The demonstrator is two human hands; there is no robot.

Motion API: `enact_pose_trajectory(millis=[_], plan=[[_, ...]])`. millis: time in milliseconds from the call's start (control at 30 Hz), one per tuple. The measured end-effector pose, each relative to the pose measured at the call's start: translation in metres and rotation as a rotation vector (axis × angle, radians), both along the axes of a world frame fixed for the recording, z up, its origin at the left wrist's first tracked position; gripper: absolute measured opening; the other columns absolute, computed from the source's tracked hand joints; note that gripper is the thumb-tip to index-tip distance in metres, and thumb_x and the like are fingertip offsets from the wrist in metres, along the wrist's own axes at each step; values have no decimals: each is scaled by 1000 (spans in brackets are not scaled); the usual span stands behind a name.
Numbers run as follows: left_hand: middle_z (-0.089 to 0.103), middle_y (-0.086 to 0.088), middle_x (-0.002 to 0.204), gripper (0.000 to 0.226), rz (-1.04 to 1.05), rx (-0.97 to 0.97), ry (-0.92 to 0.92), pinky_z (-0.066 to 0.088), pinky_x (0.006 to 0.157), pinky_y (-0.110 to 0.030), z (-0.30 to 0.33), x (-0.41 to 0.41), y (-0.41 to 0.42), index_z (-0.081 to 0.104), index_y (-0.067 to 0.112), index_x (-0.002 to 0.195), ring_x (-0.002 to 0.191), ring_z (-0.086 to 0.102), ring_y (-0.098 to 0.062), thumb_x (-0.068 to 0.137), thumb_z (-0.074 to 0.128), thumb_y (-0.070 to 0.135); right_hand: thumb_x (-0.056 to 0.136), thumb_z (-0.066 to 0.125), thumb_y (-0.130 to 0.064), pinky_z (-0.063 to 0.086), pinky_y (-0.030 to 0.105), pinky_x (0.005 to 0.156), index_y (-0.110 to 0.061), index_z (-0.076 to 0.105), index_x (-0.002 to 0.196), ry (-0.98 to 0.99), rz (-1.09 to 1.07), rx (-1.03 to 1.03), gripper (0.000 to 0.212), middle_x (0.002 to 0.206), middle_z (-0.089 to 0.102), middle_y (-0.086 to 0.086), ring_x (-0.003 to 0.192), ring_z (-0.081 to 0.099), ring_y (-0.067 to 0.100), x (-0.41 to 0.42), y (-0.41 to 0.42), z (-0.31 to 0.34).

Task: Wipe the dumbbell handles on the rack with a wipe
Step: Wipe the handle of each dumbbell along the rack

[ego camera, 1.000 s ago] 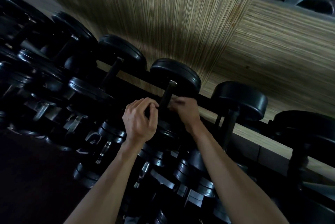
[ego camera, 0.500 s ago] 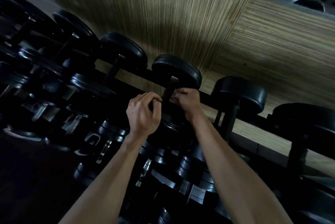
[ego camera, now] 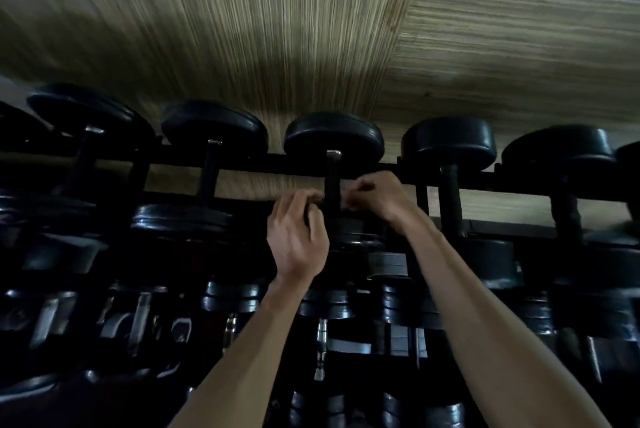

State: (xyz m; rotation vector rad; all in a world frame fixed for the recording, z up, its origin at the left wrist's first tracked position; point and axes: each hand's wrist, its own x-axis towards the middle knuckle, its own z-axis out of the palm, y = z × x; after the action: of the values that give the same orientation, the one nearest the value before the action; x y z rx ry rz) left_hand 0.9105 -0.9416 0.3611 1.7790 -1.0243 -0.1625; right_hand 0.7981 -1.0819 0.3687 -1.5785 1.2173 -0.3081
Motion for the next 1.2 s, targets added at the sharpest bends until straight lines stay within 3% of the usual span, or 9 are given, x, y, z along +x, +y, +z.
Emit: enact_pose_trajectory(millis=[100, 167, 300, 500, 600, 800, 933, 1067, 1200], plan=[[69, 8, 89, 33, -2, 12, 7, 53, 72, -37, 2, -2, -1, 70, 16, 96, 83, 61, -9, 89, 37, 19, 81, 80, -13, 53, 33, 71, 6, 72, 80, 4, 146, -5, 20, 78, 71, 21, 71, 66, 15, -12, 7, 13], [68, 8, 88, 34, -4, 12, 6, 53, 70, -38, 2, -2, -1, 70, 16, 95, 82, 61, -9, 90, 36, 20, 81, 78, -4, 57, 29, 69, -6, 75, 73, -64, -5, -78, 9, 72, 73, 7, 68, 69, 11, 4, 3, 18], [68, 9, 86, 36, 3, -5, 7, 54, 67, -38, 5, -1, 0, 70, 14, 93, 79, 60, -8, 89, 35, 21, 82, 79, -2, 62, 38, 73, -20, 70, 66, -93, -157, -198, 25, 65, 70, -2, 64, 71, 14, 34, -7, 18], [68, 10, 84, 36, 26, -3, 23, 54, 68, -38, 7, -5, -1, 70, 16, 92, 78, 60, -7, 87, 35, 22, 81, 79, -3, 46, 8, 62, 5, 76, 82, 2, 240, -81, 9, 69, 69, 0, 62, 63, -2, -7, 19, 27], [68, 9, 84, 37, 32, 25, 14, 53, 68, -34, 7, -5, -1, 70, 16, 92, 78, 59, -6, 86, 34, 23, 81, 80, -4, 52, 16, 63, 3, 76, 82, -45, 125, -120, 8, 72, 72, 6, 64, 66, 7, 3, 15, 27], [66, 10, 84, 36, 29, 29, 8, 52, 64, -32, 8, -5, -1, 69, 16, 89, 76, 57, -5, 86, 33, 23, 82, 77, -4, 55, 21, 74, -10, 77, 79, -131, -106, -336, 6, 74, 69, -15, 73, 65, -4, 34, -9, 22], [64, 11, 81, 36, 59, 35, 21, 52, 65, -32, 6, -6, -1, 69, 16, 91, 75, 56, -6, 87, 34, 24, 84, 78, -6, 50, 14, 60, 0, 74, 82, -119, 26, -164, 7, 70, 69, -2, 59, 64, -4, 13, -1, 15], [66, 11, 85, 36, 62, 47, 31, 53, 70, -34, 4, -8, -1, 70, 17, 93, 80, 59, -7, 88, 35, 25, 84, 78, -5, 47, 11, 60, 6, 75, 83, -6, 235, -111, 12, 74, 72, 12, 60, 62, -1, -8, 12, 14], [67, 10, 89, 36, 56, 58, 16, 53, 71, -40, 5, -7, 0, 71, 16, 94, 82, 60, -10, 90, 36, 24, 85, 74, 1, 50, 13, 62, 1, 75, 83, -102, 43, -271, 2, 75, 73, 9, 59, 66, -1, 21, 1, 20]])
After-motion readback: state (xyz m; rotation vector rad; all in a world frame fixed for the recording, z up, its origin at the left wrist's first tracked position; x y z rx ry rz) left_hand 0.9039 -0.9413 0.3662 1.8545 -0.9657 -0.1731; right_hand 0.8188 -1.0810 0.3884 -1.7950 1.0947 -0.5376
